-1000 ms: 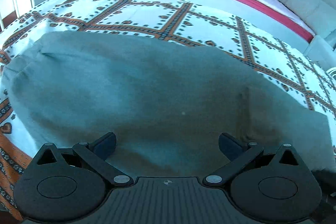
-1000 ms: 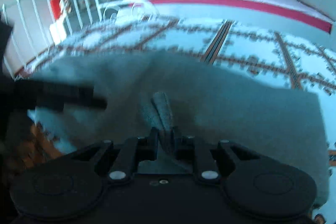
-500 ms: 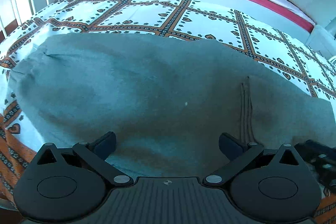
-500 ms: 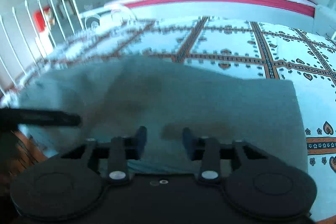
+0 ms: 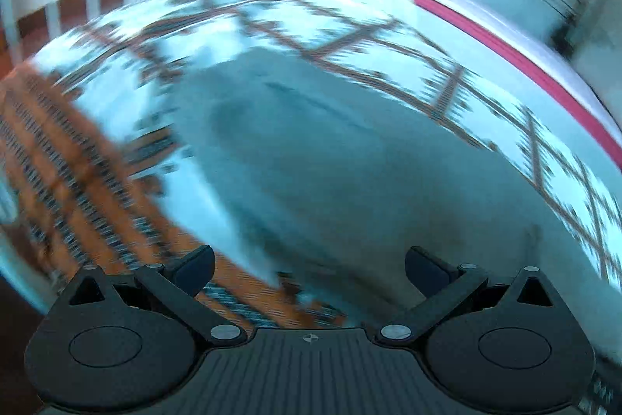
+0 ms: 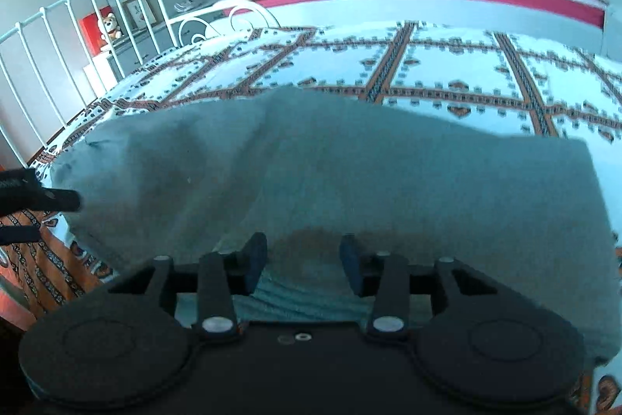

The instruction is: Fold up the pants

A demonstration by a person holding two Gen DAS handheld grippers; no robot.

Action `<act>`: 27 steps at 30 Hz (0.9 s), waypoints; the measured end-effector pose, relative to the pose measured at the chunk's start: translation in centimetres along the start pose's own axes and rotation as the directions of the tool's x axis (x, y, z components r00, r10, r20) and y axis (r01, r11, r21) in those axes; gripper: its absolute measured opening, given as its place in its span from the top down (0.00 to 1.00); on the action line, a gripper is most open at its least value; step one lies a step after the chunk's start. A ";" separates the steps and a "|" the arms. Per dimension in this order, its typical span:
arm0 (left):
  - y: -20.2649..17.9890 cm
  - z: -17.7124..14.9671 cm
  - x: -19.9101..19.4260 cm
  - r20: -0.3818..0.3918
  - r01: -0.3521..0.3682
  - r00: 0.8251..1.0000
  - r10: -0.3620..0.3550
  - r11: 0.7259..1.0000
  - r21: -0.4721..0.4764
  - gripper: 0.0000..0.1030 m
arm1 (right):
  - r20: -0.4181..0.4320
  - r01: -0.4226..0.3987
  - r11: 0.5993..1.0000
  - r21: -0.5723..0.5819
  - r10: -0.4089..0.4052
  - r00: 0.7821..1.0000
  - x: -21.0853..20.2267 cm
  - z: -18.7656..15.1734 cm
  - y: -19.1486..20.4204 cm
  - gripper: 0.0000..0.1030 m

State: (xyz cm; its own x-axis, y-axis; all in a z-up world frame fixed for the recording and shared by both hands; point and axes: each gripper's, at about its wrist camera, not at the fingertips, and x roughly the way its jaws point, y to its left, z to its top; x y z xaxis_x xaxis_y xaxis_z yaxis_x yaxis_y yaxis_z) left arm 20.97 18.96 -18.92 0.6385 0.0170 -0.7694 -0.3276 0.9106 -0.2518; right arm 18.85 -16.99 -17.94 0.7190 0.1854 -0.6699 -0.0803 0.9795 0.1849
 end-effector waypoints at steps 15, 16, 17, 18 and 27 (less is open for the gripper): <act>8.6 2.7 6.9 -0.017 0.112 0.991 -0.132 0.896 -0.429 0.40 | 0.010 -0.055 0.998 -0.012 0.055 0.998 0.4 -0.3 0.4 0.35; 8.7 2.9 7.2 -0.012 0.120 0.990 -0.139 0.891 -0.438 0.40 | 0.013 -0.054 0.998 -0.016 0.054 0.998 0.4 -0.4 0.5 0.35; 8.8 3.1 7.6 -0.011 0.136 0.987 -0.158 0.881 -0.454 0.40 | 0.017 -0.049 0.999 -0.021 0.049 0.999 0.4 -0.4 0.6 0.35; 9.0 3.2 7.9 -0.005 0.151 0.985 -0.175 0.867 -0.475 0.40 | 0.022 -0.045 0.999 -0.024 0.045 0.999 0.3 -0.5 0.7 0.36; 10.4 2.5 10.1 0.073 0.249 0.962 -0.263 0.736 -0.629 0.67 | 0.055 0.027 1.000 0.004 -0.027 0.998 -0.2 0.2 -0.4 0.68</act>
State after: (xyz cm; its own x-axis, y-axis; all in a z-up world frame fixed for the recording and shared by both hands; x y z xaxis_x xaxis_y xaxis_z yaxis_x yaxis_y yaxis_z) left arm 25.74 29.69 -27.79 0.7513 -0.1933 -0.6310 -0.5203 0.4146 -0.7465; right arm 18.90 -17.42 -17.74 0.7581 0.1542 -0.6337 -0.0579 0.9837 0.1700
